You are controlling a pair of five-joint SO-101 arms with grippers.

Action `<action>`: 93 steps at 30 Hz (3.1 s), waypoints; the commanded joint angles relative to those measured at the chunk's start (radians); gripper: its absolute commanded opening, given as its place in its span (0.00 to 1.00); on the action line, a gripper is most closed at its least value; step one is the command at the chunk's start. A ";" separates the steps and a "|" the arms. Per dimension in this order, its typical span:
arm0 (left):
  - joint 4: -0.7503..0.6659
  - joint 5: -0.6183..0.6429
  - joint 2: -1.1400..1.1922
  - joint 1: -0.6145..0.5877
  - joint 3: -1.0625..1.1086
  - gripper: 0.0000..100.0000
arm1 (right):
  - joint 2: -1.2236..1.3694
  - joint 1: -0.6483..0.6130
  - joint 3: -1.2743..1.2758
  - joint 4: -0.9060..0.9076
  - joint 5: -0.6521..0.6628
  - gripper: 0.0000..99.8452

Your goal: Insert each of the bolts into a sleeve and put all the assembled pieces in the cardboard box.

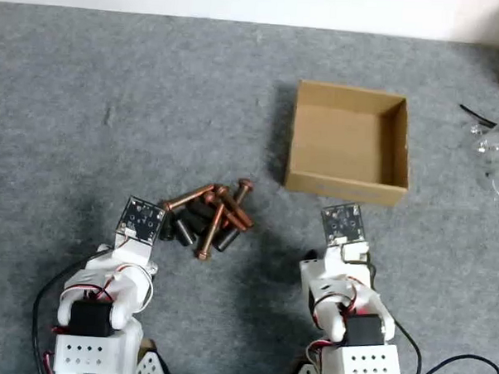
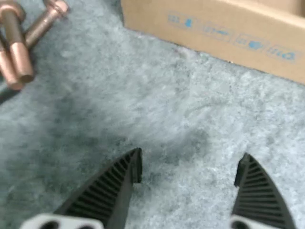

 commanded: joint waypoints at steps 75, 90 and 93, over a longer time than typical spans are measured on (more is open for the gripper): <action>-0.394 0.180 0.700 0.012 -0.650 0.01 | -0.220 -0.058 0.054 -0.120 -0.018 0.29; -0.859 0.327 0.970 -0.050 -0.404 0.01 | -0.220 -0.056 0.056 -0.120 -0.017 0.29; -0.842 0.328 0.949 -0.042 -0.403 0.01 | -0.220 -0.056 0.056 -0.119 -0.017 0.29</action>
